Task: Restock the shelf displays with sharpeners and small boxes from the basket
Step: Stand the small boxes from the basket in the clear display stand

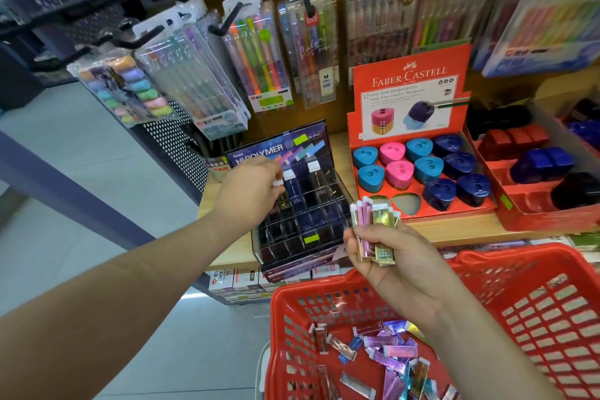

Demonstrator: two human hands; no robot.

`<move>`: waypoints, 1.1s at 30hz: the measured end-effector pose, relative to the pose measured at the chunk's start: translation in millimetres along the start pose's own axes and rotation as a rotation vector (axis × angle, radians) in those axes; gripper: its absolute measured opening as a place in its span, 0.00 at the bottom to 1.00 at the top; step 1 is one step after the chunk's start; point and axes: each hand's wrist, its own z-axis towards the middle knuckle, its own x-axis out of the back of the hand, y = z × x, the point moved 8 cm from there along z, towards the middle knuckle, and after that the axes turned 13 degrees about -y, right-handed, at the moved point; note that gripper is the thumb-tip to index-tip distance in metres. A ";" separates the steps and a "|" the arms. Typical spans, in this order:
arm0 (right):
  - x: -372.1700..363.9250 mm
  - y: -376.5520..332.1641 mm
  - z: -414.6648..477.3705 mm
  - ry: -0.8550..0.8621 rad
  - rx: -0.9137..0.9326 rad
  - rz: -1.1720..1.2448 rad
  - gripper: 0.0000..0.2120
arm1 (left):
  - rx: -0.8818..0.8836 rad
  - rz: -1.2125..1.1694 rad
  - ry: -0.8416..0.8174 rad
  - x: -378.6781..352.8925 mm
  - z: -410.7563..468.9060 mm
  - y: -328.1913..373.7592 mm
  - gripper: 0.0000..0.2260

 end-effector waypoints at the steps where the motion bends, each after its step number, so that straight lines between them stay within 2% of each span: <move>1: 1.0 -0.9 -0.1 0.007 0.002 -0.025 0.12 | -0.005 0.028 -0.007 -0.8 0.6 1.0 0.09; 5: 3.0 -3.1 -1.0 0.044 0.013 -0.142 0.08 | 0.079 -0.039 -0.038 10.3 0.2 -0.5 0.11; 6: 4.4 -4.5 -1.3 0.056 0.026 -0.168 0.10 | 0.105 -0.151 -0.018 18.5 -1.3 -0.1 0.10; 8: 5.2 -8.3 -1.9 0.069 0.057 -0.227 0.12 | 0.151 -0.579 -0.060 27.6 -6.6 6.0 0.06; 10: 3.7 -12.0 -1.9 0.070 0.092 -0.293 0.13 | 0.140 -0.989 -0.303 21.0 -16.1 31.9 0.09; 11: 2.5 -12.9 -1.9 0.067 0.107 -0.314 0.14 | 0.099 -1.048 -0.421 18.0 -22.2 47.4 0.11; 13: -0.3 -14.3 -1.7 0.061 0.134 -0.335 0.14 | 0.029 -1.068 -0.532 14.7 -32.6 67.8 0.09; 15: -1.7 -14.9 -2.0 0.066 0.149 -0.348 0.14 | 0.028 -1.097 -0.558 10.7 -37.3 71.7 0.05; 17: 1.4 -14.9 -3.6 0.095 0.148 -0.334 0.12 | 0.068 -1.147 -0.547 10.1 -38.6 63.9 0.05; 20: 8.6 -13.9 -7.0 0.142 0.102 -0.312 0.07 | 0.134 -1.131 -0.437 22.6 -37.3 33.7 0.05; 25: 15.3 -9.9 -8.9 0.145 0.023 -0.260 0.04 | 0.240 -0.974 -0.186 51.8 -33.3 -34.3 0.05; 29: 12.6 -7.0 -7.1 0.112 0.025 -0.293 0.06 | 0.218 -0.719 -0.117 49.4 -29.1 -43.1 0.09; 33: 10.5 -5.5 -6.1 0.114 0.027 -0.313 0.13 | 0.132 -0.512 -0.045 44.1 -20.2 -28.9 0.06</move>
